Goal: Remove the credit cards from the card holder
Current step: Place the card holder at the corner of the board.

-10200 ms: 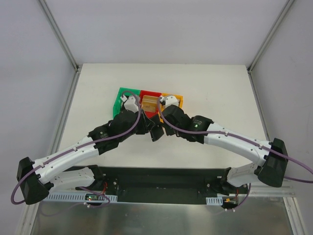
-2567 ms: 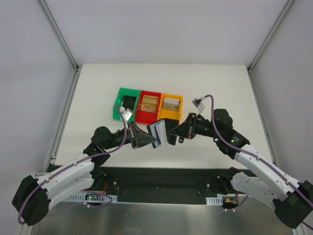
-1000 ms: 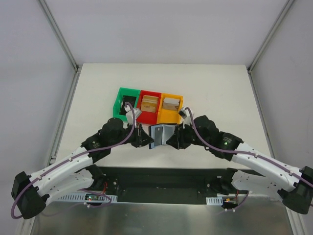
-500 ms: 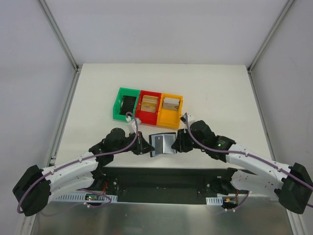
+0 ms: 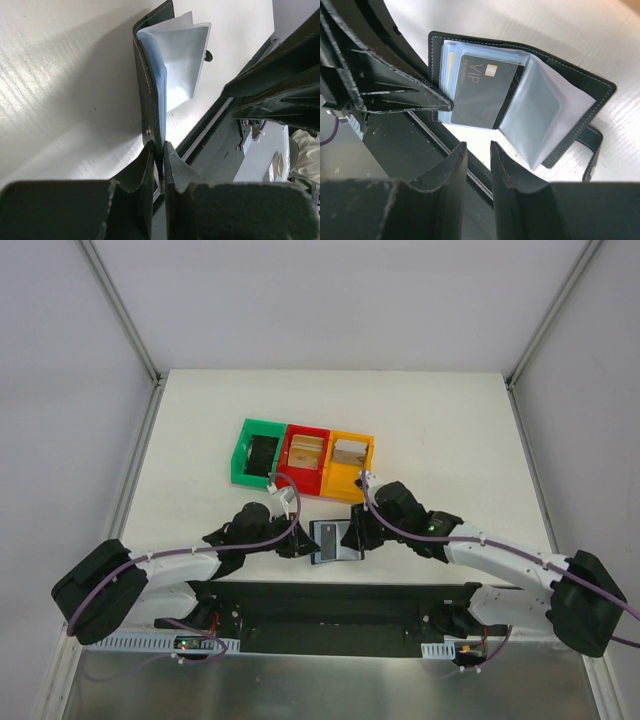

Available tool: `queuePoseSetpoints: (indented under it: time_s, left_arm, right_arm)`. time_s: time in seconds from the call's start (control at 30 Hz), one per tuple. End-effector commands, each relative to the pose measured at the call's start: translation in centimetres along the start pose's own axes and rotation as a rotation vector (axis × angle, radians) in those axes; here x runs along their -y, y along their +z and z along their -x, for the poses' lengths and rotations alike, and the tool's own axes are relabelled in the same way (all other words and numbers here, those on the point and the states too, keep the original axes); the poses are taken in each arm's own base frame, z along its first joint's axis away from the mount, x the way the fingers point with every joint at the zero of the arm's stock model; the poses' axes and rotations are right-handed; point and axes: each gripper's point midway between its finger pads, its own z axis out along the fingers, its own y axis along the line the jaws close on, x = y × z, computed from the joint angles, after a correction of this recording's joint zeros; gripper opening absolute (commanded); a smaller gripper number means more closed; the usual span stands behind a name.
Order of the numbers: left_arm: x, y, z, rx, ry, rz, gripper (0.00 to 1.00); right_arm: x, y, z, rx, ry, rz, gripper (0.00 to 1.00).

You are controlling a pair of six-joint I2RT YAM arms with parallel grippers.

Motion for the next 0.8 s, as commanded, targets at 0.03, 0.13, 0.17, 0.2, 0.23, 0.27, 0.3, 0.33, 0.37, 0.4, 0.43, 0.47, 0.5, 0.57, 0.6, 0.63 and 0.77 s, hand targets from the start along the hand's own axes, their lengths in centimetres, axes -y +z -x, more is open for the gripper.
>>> queuePoseSetpoints:
  time_s: [0.03, 0.13, 0.17, 0.2, 0.23, 0.27, 0.3, 0.33, 0.37, 0.4, 0.43, 0.47, 0.5, 0.57, 0.6, 0.63, 0.77]
  left_arm:
    - [1.4, 0.9, 1.3, 0.04, 0.028, -0.056, 0.0]
    - [1.2, 1.1, 1.3, 0.031, 0.027, -0.054, 0.0]
    - [1.1, 1.1, 1.2, 0.027, 0.025, -0.052, 0.0]
    - [1.0, 1.1, 1.2, 0.025, 0.024, -0.05, 0.0]
    - [1.0, 1.0, 1.3, 0.028, 0.022, -0.05, 0.0]
    - [1.0, 1.0, 1.3, 0.03, 0.024, -0.05, 0.0]
    - [0.9, 0.9, 1.3, 0.032, 0.025, -0.05, 0.0]
    - [0.7, 0.8, 1.3, 0.031, 0.023, -0.043, 0.0]
    - [0.4, 0.7, 1.3, 0.031, 0.024, -0.031, 0.0]
    - [0.4, 0.6, 1.4, 0.035, 0.023, -0.028, 0.0]
    - [0.2, 0.6, 1.3, 0.031, 0.026, -0.021, 0.01]
    - [0.2, 0.5, 1.4, 0.034, 0.028, -0.018, 0.03]
    - [0.0, 0.5, 1.3, 0.032, 0.034, -0.013, 0.05]
    - [-0.2, 0.5, 1.4, 0.031, 0.037, -0.002, 0.12]
    - [-0.3, 0.5, 1.4, 0.029, 0.033, 0.005, 0.16]
    - [-0.3, 0.4, 1.4, 0.026, 0.032, 0.008, 0.22]
    - [-0.4, 0.1, 1.5, 0.018, 0.051, 0.027, 0.39]
  right_arm:
    - [-0.7, 1.9, 0.6, -0.014, 0.005, 0.048, 0.27]
    - [0.0, 2.9, 0.8, -0.008, 0.019, 0.04, 0.26]
    - [0.5, 3.1, 0.8, -0.009, 0.03, 0.034, 0.26]
    - [1.0, 3.3, 0.7, -0.01, 0.043, 0.027, 0.26]
    - [1.5, 3.4, 0.7, -0.011, 0.053, 0.021, 0.25]
    - [2.0, 3.6, 0.6, -0.011, 0.062, 0.015, 0.25]
    - [2.3, 3.7, 0.4, -0.016, 0.072, 0.012, 0.25]
    - [2.8, 3.8, 0.2, -0.023, 0.082, 0.004, 0.25]
    - [3.4, 4.0, -0.1, -0.027, 0.097, -0.004, 0.25]
    - [3.7, 4.1, -0.2, -0.031, 0.1, -0.007, 0.25]
    - [4.1, 4.2, -0.7, -0.041, 0.108, -0.013, 0.25]
    - [4.3, 4.4, -0.8, -0.043, 0.112, -0.011, 0.25]
    - [4.5, 4.5, -1.1, -0.049, 0.116, -0.015, 0.25]
    - [5.0, 4.8, -1.6, -0.059, 0.13, -0.021, 0.24]
    - [5.2, 4.8, -1.7, -0.061, 0.135, -0.025, 0.25]
    - [5.2, 4.9, -1.8, -0.061, 0.139, -0.025, 0.24]
    - [5.7, 4.9, -2.3, -0.067, 0.147, -0.034, 0.24]
